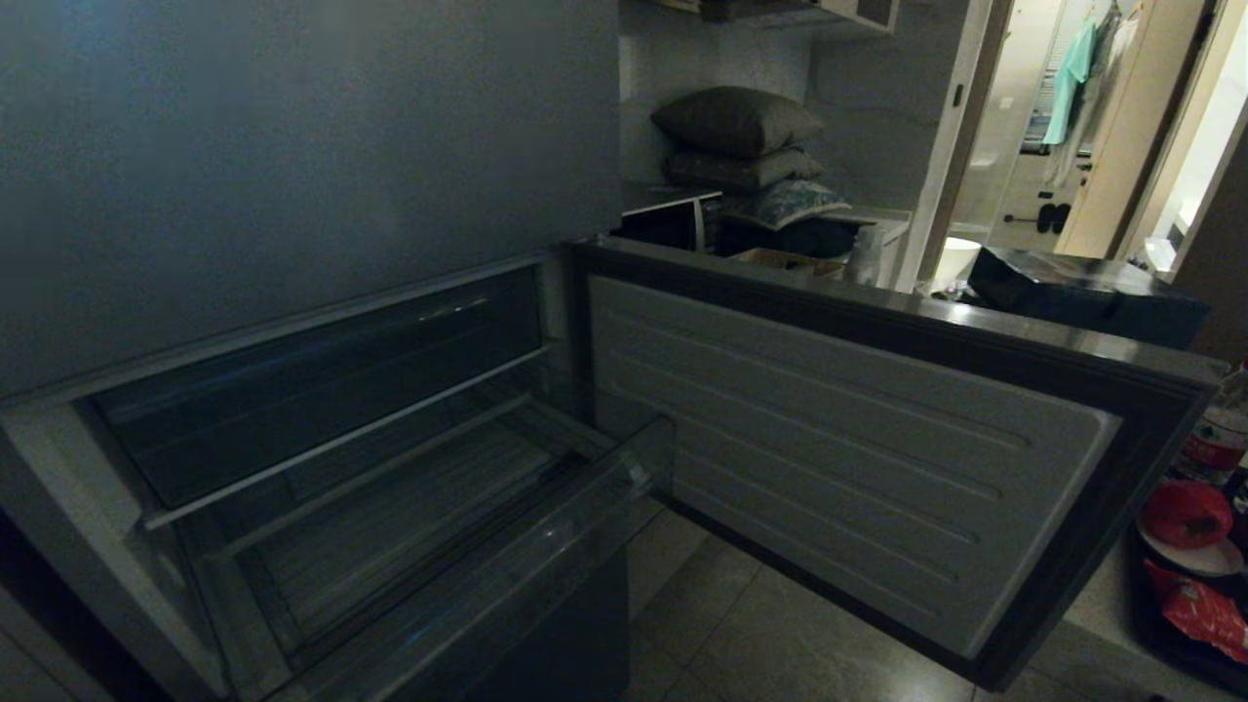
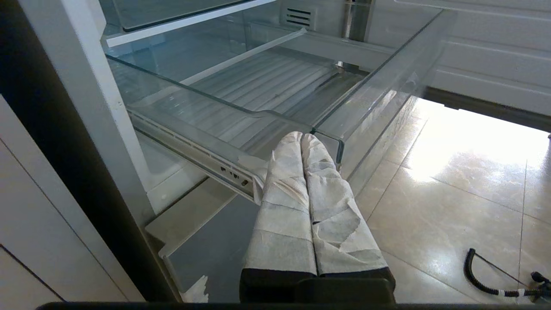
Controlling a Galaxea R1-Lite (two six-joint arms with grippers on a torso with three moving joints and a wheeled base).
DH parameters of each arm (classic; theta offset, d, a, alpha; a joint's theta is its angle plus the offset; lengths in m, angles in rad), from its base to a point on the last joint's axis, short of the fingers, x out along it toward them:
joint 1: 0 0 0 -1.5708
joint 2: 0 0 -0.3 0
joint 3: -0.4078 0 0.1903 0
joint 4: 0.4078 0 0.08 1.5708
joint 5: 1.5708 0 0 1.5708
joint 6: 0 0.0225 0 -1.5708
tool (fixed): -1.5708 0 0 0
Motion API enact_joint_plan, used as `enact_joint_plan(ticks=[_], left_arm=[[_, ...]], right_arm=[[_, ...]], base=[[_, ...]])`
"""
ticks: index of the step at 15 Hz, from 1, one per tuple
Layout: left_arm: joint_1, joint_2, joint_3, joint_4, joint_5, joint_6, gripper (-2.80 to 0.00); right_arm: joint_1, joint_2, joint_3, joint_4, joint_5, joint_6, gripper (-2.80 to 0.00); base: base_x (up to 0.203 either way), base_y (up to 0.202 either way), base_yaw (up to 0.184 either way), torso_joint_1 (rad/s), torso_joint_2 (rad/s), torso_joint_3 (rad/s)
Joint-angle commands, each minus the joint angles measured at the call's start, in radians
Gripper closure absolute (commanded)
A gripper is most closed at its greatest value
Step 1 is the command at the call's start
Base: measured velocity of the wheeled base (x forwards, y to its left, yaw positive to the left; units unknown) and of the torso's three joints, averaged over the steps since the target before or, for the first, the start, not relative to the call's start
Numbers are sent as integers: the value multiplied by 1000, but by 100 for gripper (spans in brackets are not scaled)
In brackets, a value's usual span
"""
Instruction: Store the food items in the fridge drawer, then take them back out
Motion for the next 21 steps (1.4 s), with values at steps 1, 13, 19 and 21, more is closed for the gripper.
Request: enact_joint_plan(ticks=[1, 13, 19, 21], left_arm=[[0, 0, 0, 0, 0, 0, 0], [0, 0, 0, 0, 0, 0, 0], [0, 0, 0, 0, 0, 0, 0], [0, 0, 0, 0, 0, 0, 0]], right_arm=[[-1, 49, -77, 35, -48, 20, 0], [-599, 776, -327, -76, -153, 201, -280], [-769, 1185, -366, -348, -34, 205, -280], [-781, 1289, -377, -429, -10, 204, -280]], base=[[0, 0, 0, 0, 0, 0], [0, 0, 0, 0, 0, 0], [0, 0, 0, 0, 0, 0], [0, 0, 0, 0, 0, 0]])
